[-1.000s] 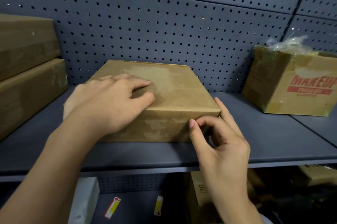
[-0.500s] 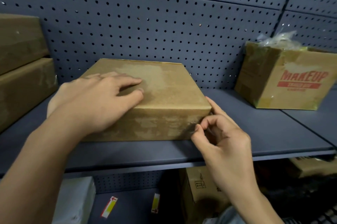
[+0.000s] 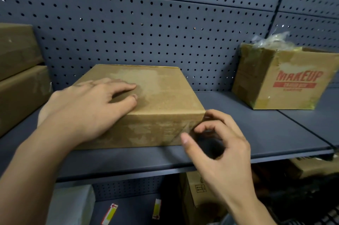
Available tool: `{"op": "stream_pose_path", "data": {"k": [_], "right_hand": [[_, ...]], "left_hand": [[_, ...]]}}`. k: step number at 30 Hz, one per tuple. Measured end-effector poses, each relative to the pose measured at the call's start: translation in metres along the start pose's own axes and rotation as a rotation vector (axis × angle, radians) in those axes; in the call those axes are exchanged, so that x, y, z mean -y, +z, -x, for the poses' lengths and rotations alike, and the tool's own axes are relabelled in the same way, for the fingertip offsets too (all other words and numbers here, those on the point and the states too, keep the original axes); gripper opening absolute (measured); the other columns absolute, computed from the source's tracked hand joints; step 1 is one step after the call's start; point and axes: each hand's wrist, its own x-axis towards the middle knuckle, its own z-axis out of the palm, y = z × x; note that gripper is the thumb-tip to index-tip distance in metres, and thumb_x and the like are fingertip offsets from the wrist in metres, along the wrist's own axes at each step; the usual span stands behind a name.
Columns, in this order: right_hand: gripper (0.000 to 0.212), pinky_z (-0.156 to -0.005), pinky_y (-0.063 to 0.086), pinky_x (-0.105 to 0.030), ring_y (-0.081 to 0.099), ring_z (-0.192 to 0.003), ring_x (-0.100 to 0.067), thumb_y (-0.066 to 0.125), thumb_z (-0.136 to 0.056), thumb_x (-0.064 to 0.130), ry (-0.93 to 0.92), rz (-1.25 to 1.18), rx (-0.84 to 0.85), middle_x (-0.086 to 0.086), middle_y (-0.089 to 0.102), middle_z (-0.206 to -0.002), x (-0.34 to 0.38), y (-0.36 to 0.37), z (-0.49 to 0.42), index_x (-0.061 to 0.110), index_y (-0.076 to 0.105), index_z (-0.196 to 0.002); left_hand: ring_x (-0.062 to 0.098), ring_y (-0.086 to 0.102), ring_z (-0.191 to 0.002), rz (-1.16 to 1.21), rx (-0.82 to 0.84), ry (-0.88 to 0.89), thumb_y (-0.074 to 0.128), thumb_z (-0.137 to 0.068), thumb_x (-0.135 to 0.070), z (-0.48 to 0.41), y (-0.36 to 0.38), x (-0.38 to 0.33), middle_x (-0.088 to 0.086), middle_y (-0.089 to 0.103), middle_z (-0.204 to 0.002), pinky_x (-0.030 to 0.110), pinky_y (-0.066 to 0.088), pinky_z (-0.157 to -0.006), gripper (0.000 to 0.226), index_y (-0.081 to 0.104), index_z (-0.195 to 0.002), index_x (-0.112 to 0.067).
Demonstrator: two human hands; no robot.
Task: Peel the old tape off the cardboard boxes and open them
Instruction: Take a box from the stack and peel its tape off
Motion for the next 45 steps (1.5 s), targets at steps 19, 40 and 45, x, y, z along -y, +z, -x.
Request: {"op": "stream_pose_path", "data": {"k": [19,40,45], "right_hand": [[0.027,-0.087,0.055,-0.04,0.069,-0.098,-0.015,0.07,-0.088,0.005,0.076,-0.196,0.194,0.007,0.071,-0.103,-0.017,-0.018,-0.012,0.008,0.054,-0.067],[0.026,-0.067,0.053,-0.024,0.065,-0.068,-0.018,0.046,-0.095,-0.016,0.207,-0.582,0.579,-0.009,0.07,-0.075,-0.006,-0.009,-0.027,0.0,0.066,-0.098],[0.037,-0.056,0.049,-0.023,0.058,-0.061,-0.022,0.041,-0.087,-0.021,0.26,-0.613,0.599,-0.014,0.064,-0.07,-0.007,-0.013,-0.043,0.0,0.072,-0.084]], "left_hand": [[0.007,0.04,-0.137,0.062,0.043,0.0,0.009,-0.066,-0.093,0.0,-0.007,0.013,-0.049,0.032,-0.139,0.05,0.041,-0.104,0.064,0.028,-0.125,-0.079],[0.031,0.022,-0.148,-0.109,0.272,-0.151,0.001,-0.045,-0.105,0.002,-0.008,-0.055,0.012,0.021,-0.163,0.048,0.018,-0.117,0.123,0.023,-0.15,-0.045],[0.027,0.003,-0.153,-0.114,0.361,-0.134,0.003,-0.046,-0.107,0.005,-0.01,-0.05,0.008,0.001,-0.166,0.046,0.003,-0.12,0.113,-0.002,-0.149,-0.06]]}}
